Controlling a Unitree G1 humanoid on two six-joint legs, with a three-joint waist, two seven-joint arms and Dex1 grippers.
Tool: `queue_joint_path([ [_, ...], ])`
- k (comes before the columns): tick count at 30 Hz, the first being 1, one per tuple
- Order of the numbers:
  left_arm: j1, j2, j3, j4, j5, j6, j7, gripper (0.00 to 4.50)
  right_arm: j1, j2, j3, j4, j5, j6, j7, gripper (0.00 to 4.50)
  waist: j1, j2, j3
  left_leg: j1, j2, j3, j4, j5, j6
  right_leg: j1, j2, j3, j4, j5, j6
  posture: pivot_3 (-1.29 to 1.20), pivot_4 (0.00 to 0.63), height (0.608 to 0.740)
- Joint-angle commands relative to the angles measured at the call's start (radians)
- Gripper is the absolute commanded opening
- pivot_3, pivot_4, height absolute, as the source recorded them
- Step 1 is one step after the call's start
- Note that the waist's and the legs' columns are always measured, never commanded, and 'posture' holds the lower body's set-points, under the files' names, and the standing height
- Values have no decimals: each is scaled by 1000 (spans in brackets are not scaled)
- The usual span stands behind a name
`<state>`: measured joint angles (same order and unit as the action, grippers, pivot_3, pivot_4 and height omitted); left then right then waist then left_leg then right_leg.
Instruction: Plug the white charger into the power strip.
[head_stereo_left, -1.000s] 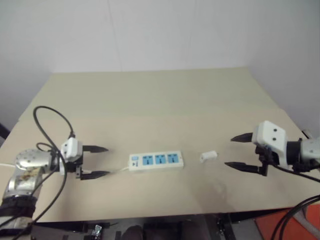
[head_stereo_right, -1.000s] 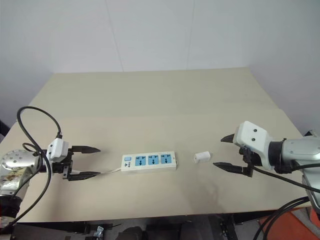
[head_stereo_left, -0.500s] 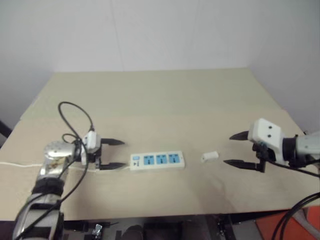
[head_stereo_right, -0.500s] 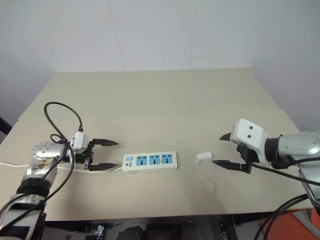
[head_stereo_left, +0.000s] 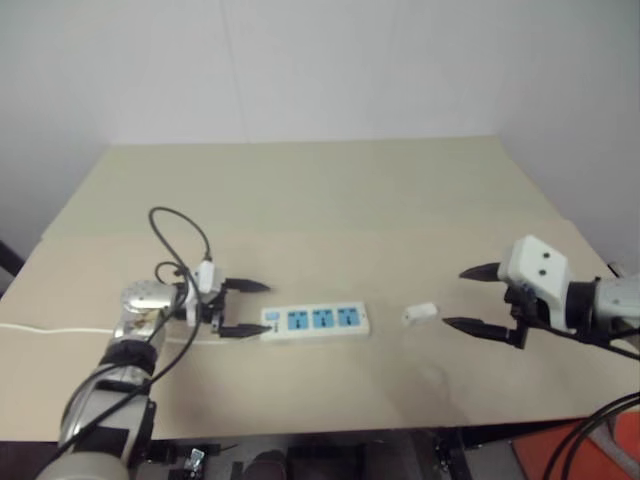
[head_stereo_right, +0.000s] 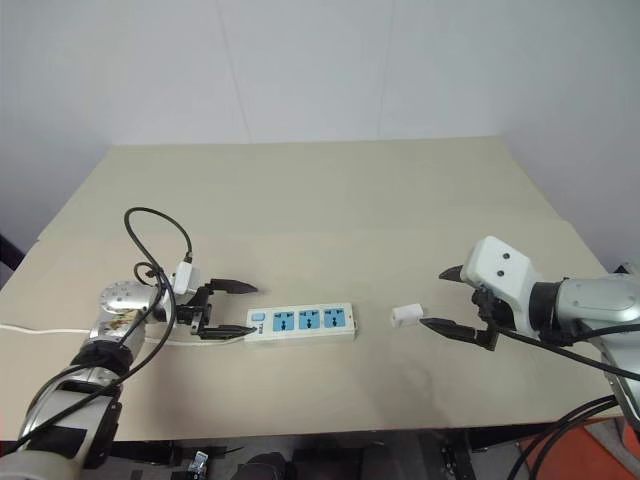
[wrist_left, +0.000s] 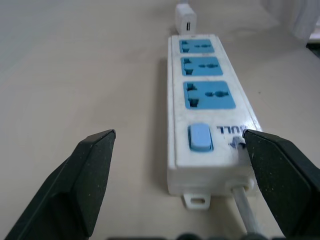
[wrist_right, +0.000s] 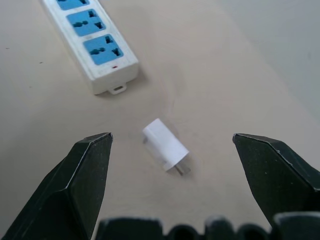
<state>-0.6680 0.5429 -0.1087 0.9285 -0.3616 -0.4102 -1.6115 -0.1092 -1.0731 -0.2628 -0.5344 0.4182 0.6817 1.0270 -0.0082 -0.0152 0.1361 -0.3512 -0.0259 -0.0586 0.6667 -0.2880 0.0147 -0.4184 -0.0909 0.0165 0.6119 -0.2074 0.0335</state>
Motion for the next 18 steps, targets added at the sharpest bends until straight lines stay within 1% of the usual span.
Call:
queue_joint_path([
  [1, 0, 8, -70, -29, -17, 3, -3, 4462, 7, 1, -39, -40, 21, 12, -23, 4500, 0, 0, 0, 0, 0, 0, 0, 0, 0, 0, 0, 0, 0, 0, 0, 0, 150, 740],
  [6, 3, 23, -105, -24, -33, 1, -3, 4462, 21, -5, -8, -37, -10, 11, -49, 4500, -1, 0, -1, 1, 0, 0, 0, 0, 0, 2, 0, 0, 0, 0, 0, 0, 150, 740],
  [11, 23, 41, -129, -35, -49, -9, -3, 4462, 24, -4, 3, -40, -8, 7, -63, 4500, -3, 0, -1, 5, 0, 0, 0, -1, 1, 5, 0, 0, -1, 0, 0, 0, 150, 740],
  [14, 48, 45, -126, -86, -96, 20, -3, 4462, 18, -2, 17, -38, -11, 3, -70, 4500, -3, 0, -1, 6, 0, 0, 0, -1, 2, 7, 0, 0, -1, 0, 1, 0, 150, 740],
  [18, 76, 44, -122, -102, -89, -10, -3, 4462, 5, 0, 36, -34, -11, 2, -81, 4500, -4, 0, -1, 6, 1, 0, 0, -1, 2, 7, 0, 0, -1, 0, 1, 0, 150, 740],
])
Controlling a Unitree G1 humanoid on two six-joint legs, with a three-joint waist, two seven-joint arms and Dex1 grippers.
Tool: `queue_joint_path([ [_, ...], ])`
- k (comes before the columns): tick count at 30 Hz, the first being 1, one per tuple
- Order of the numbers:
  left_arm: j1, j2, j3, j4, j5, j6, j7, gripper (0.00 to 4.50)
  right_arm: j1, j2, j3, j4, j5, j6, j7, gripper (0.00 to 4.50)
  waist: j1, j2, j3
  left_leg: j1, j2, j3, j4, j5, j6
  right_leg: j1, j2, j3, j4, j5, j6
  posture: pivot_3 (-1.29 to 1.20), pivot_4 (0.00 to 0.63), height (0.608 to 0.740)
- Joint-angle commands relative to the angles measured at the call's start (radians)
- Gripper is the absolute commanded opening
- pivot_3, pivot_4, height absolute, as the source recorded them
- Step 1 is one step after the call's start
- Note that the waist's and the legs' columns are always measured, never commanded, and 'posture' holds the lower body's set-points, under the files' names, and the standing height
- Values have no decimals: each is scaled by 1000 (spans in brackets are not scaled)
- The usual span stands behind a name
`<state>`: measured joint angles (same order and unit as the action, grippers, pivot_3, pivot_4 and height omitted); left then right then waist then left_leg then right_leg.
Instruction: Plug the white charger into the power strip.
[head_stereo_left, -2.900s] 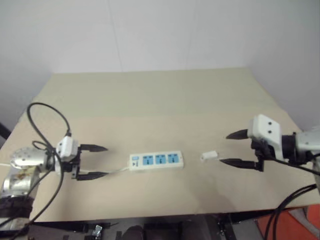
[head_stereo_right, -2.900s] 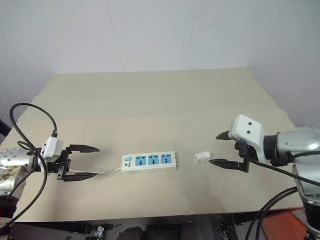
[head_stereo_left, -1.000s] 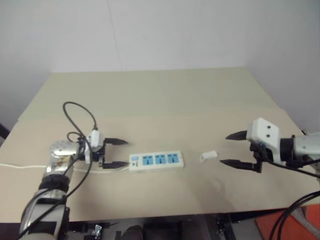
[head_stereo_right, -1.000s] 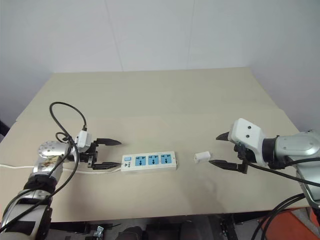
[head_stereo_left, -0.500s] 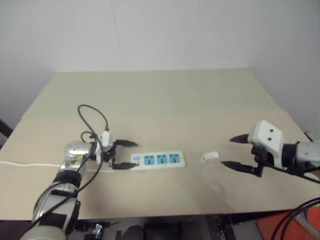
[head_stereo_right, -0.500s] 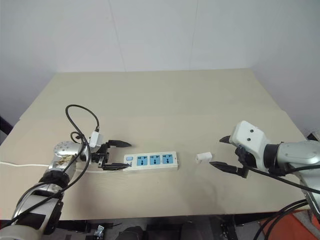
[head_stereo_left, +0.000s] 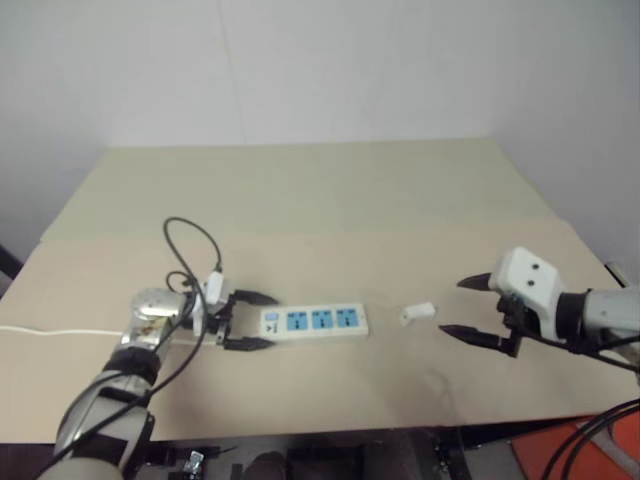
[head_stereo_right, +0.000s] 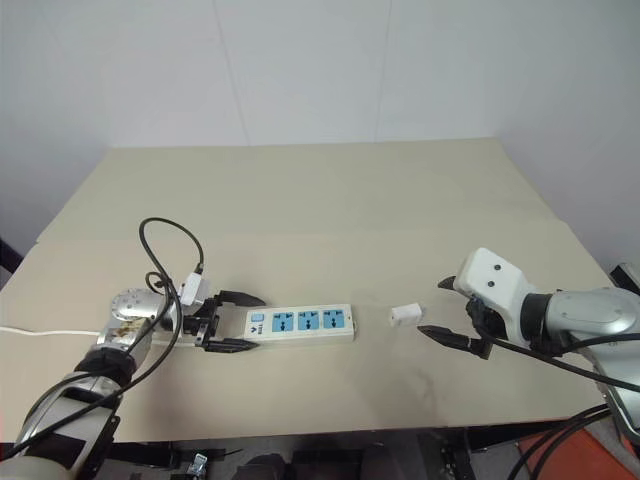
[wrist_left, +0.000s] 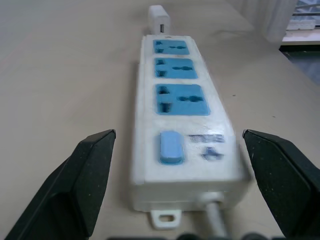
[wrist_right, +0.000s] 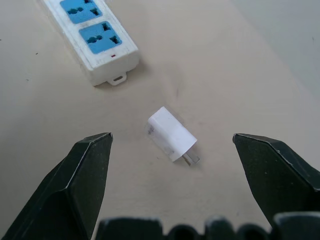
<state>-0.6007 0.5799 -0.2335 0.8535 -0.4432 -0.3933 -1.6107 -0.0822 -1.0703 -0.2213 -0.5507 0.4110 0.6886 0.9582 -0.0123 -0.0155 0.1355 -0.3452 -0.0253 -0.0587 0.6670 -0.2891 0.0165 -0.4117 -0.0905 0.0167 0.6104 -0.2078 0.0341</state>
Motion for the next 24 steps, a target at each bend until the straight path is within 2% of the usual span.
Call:
queue_joint_path([
  [1, 13, 2, 4, -15, 5, -50, -4, 4462, -24, -3, 0, -17, -5, -7, -16, 4500, 0, 0, 0, 0, 0, 0, 0, 0, 0, 0, 0, 0, 0, 0, 0, 0, 150, 740],
  [11, 5, -63, 81, 61, 32, -105, -4, 4462, -27, -4, 6, -5, -22, -34, -24, 4500, 2, -1, 0, -1, 0, 0, 0, 0, 0, 0, 0, 0, -1, 0, 0, 0, 150, 740],
  [17, 11, -71, 76, 97, 48, -104, -4, 4462, -9, -1, 10, -27, -41, -48, -30, 4500, -1, -1, 0, 0, 0, 0, 0, 0, 0, 0, 0, 0, 0, 0, 0, 0, 150, 740],
  [22, 15, -58, 57, 102, 64, -91, -4, 3302, -7, 2, 8, -25, -41, -54, -26, 4500, 0, -1, 0, 0, 0, 0, 0, 0, 0, 0, 0, 0, 0, 0, 0, 0, 150, 740],
  [24, 4, -68, 88, 121, 84, -89, -4, 3287, -10, 6, 10, -26, -36, -59, -22, 4500, 0, -1, 0, 0, 0, 0, 0, 0, 0, 1, 0, 0, 0, 0, 0, 0, 150, 740],
])
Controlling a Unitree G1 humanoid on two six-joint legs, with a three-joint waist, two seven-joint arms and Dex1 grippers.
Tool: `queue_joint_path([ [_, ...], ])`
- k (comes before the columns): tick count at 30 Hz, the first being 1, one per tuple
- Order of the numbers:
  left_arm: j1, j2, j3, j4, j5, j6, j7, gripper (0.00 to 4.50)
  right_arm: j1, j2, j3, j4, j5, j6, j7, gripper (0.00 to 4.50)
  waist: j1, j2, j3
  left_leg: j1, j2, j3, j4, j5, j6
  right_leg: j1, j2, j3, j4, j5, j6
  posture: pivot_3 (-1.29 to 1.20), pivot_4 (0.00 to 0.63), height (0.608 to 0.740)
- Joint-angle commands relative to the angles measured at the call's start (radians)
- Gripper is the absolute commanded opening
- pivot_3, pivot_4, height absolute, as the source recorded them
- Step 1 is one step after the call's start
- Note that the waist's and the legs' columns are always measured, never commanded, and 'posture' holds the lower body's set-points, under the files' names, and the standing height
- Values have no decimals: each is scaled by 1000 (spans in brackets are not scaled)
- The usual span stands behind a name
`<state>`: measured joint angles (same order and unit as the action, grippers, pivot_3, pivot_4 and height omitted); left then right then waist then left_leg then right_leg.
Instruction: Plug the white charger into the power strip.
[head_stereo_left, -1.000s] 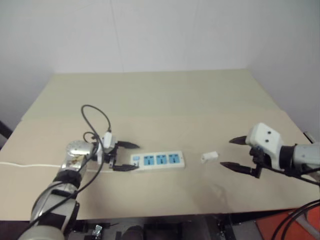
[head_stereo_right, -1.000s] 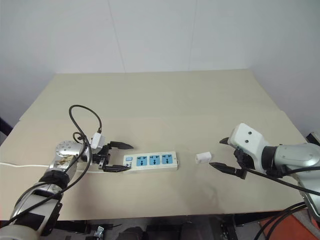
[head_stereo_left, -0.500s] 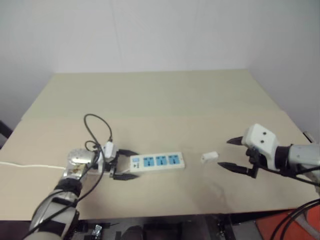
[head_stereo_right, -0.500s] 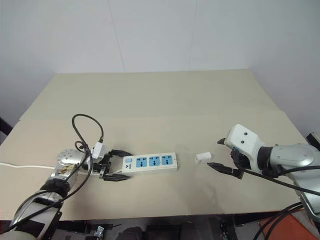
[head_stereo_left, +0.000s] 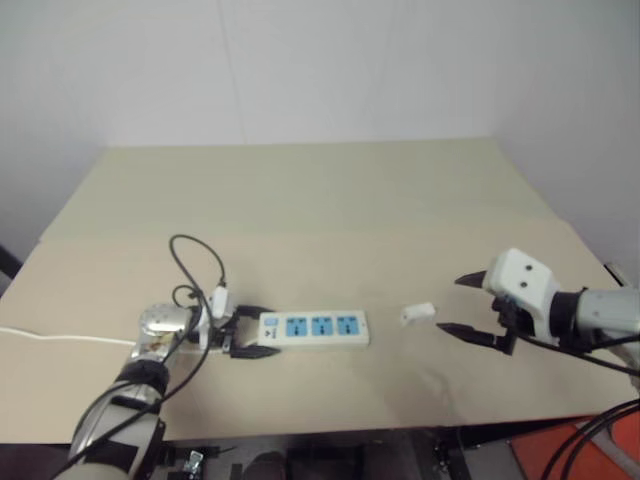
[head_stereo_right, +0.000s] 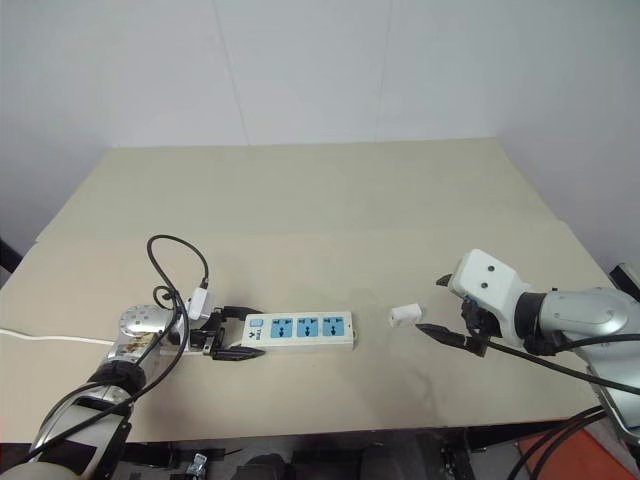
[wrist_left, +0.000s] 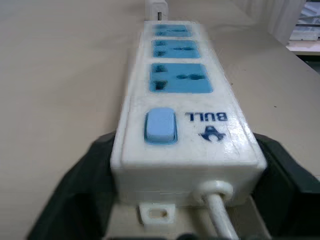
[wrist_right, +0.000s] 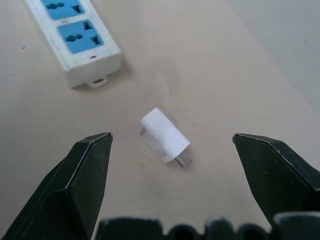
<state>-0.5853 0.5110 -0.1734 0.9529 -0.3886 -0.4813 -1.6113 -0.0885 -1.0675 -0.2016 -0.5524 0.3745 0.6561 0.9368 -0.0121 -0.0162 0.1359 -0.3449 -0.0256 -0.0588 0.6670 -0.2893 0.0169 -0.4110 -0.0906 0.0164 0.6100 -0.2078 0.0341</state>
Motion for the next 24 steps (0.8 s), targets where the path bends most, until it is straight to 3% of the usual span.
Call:
queue_joint_path([
  [1, -15, 0, 33, 26, 38, 0, -3, 3287, -6, 2, -6, -24, 0, -29, 1, 4500, 0, 0, 0, 1, 0, 0, 0, 0, 0, 1, 0, 0, 0, 0, 0, 0, 150, 740],
  [7, -18, 4, 35, 20, 78, -3, -3, 3287, -79, -51, 74, -16, 8, -6, 66, 4500, -3, 0, 0, 7, 0, 0, 0, -1, 1, 6, 0, 0, 0, -1, 1, 0, 150, 740],
  [11, -22, 3, 34, 6, 82, 3, -3, 3287, -219, -132, 241, 27, -91, -87, 174, 4500, -4, 0, 0, 8, 1, 0, 0, -1, 2, 7, 0, 0, -1, -1, 1, 0, 150, 740],
  [14, -31, -1, 39, 9, 91, -1, -3, 3287, -389, -144, 425, 103, -254, -172, 261, 4500, -4, 0, 0, 7, 1, 0, 0, -1, 2, 6, 0, 0, -1, -1, 1, 0, 150, 740],
  [19, -40, -5, 41, 17, 118, -17, -3, 3287, -685, -17, 678, 313, -451, -285, 445, 4500, -6, -1, 1, 7, 0, 1, 0, -1, 2, 5, 0, 0, -1, -1, 2, 0, 150, 740],
  [24, -37, -11, 49, 28, 144, -35, 3, 3287, -833, 104, 823, 495, -607, -331, 544, 4500, -1, -1, 1, 6, 0, 0, 0, -1, 2, 4, 0, 0, 0, -1, 2, 0, 150, 740],
])
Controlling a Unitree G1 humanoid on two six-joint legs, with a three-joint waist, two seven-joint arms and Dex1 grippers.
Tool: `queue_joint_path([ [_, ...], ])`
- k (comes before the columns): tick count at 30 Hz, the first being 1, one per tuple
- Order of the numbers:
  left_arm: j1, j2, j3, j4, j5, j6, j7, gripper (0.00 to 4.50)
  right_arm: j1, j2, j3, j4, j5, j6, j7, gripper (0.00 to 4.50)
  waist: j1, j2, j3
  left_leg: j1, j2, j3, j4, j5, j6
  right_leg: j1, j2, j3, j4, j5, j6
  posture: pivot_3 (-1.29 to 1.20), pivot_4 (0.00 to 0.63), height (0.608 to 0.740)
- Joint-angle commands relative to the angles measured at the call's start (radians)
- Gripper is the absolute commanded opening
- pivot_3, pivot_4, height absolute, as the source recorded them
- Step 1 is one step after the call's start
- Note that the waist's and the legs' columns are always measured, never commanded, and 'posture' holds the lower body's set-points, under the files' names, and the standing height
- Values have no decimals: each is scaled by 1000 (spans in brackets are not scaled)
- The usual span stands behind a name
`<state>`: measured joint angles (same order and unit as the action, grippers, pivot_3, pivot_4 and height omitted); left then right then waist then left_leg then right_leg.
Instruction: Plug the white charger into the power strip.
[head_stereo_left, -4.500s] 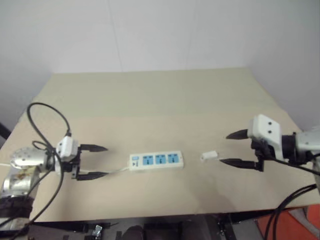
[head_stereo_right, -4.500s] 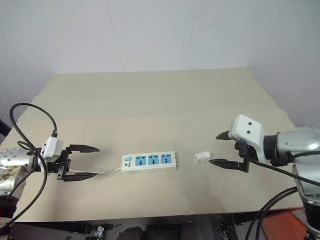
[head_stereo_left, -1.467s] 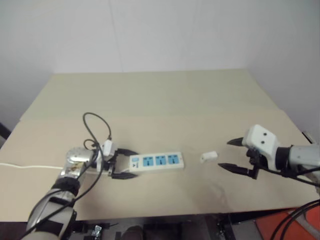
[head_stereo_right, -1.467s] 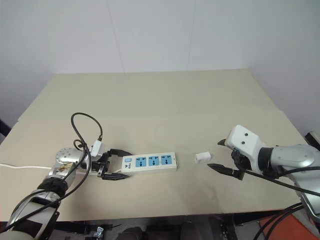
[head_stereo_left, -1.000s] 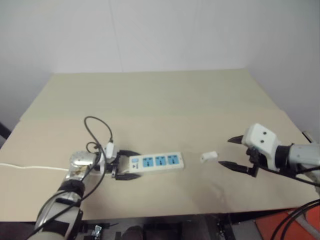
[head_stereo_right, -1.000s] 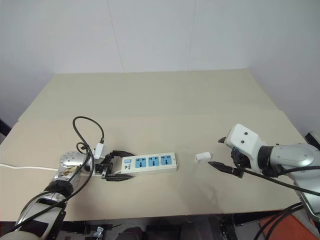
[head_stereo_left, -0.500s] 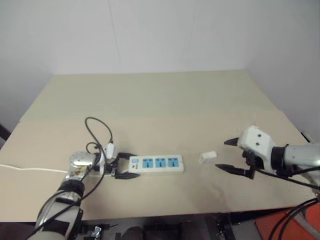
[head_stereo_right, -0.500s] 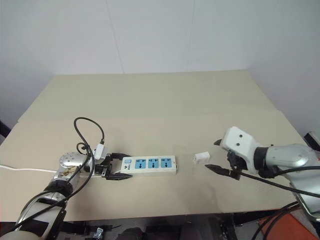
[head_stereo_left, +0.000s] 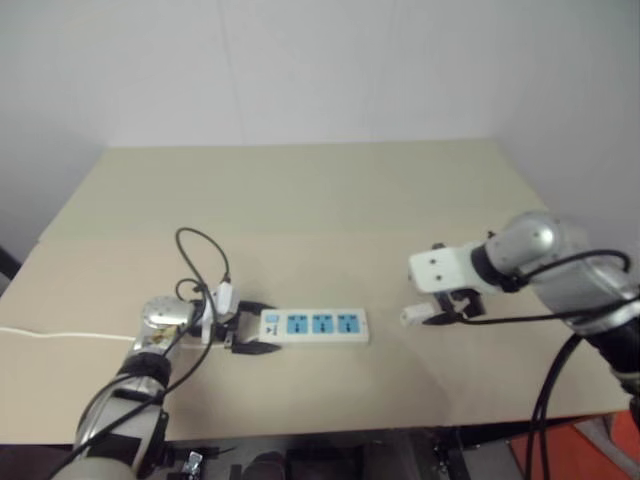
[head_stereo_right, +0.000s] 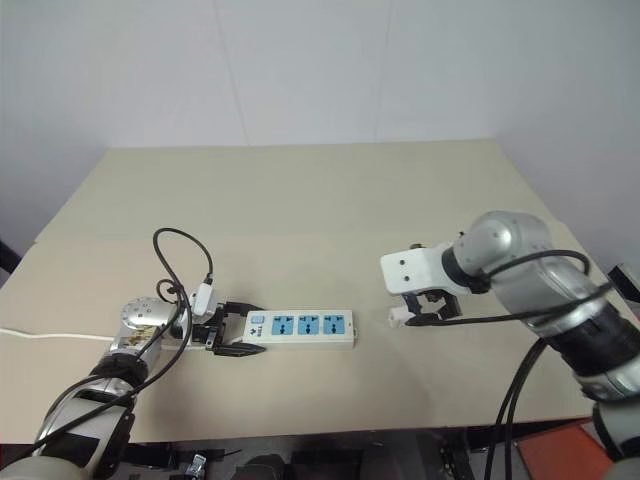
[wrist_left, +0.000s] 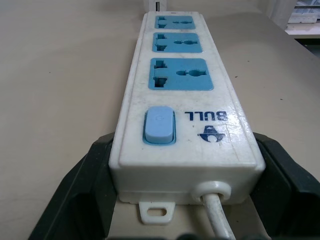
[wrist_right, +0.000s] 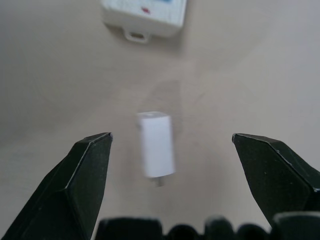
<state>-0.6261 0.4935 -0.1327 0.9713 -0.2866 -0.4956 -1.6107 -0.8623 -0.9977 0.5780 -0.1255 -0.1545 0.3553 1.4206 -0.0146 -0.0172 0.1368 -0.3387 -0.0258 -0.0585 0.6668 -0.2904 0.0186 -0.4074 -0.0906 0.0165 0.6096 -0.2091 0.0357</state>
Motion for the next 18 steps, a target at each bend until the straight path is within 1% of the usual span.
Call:
queue_joint_path([
  [1, 5, 6, 10, 10, 43, -20, 0, 3287, -71, 49, 55, 84, -91, -38, 76, 4500, 1, 0, 0, 0, 0, 0, 0, 0, 0, 0, 0, 0, 0, 0, 0, 0, 150, 740],
  [6, 15, 7, 16, 5, 56, -29, 8, 3287, -79, 90, 77, 94, -139, -69, 137, 4500, 0, 0, 0, 0, 0, 0, 0, 0, 0, -1, 0, 0, 1, 0, 0, 0, 150, 740],
  [13, 22, 6, 20, 0, 66, -36, 12, 3287, -56, 153, 92, 82, -193, -45, 147, 4500, -1, 0, 0, 1, 0, 0, 0, 0, 0, -1, 0, 0, 2, 0, 0, 0, 150, 740],
  [18, 18, 10, 21, -2, 70, -36, 10, 3287, -62, 197, 112, 112, -243, -31, 138, 4500, 0, 0, 0, 1, 0, 0, 0, 0, 0, -1, 0, 0, 2, 0, 0, 0, 150, 740],
])
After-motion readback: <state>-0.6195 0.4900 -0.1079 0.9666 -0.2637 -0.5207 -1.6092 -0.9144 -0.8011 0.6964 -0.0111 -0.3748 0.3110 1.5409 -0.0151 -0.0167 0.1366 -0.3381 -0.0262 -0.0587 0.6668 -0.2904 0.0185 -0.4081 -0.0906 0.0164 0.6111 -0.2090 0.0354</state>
